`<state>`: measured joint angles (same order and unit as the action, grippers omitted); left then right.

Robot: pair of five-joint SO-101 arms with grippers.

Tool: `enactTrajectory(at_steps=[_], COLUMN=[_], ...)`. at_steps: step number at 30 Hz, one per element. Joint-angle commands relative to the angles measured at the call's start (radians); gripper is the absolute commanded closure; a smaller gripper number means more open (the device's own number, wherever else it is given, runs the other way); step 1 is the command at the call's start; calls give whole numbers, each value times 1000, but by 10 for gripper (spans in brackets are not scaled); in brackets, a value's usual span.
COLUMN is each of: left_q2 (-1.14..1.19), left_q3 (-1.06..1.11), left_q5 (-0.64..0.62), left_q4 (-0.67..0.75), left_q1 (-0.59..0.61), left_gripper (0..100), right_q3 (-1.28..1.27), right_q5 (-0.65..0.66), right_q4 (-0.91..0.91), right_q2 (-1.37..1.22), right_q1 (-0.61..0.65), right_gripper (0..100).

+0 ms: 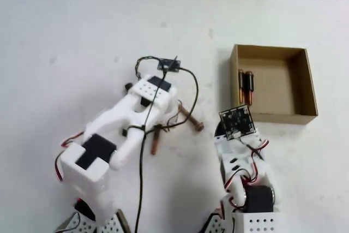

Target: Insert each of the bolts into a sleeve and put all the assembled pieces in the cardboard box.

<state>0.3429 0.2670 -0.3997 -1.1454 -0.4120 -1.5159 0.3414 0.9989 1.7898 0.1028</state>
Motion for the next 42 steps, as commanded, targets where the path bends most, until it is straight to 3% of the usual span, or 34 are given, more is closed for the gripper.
enactTrajectory(at_steps=[1, 15, 22, 28, 42], left_q2=[-61, -355, -450, -530, -851], left_q3=[6, 6, 17, 15, 17], left_q5=[37, 43, 319, 325, 325], left_q4=[-20, -140, -150, -150, -238], left_q1=[-5, -5, 13, 97, 237], left_gripper=[979, 976, 979, 979, 979], right_q3=[5, -9, -38, -51, -51], right_q5=[-3, -5, -11, -11, -5], right_q4=[1, -5, -33, -68, -248], right_q2=[13, 12, 12, 13, 12], right_q1=[-12, 12, 85, 219, 364], right_gripper=[981, 981, 981, 981, 981])
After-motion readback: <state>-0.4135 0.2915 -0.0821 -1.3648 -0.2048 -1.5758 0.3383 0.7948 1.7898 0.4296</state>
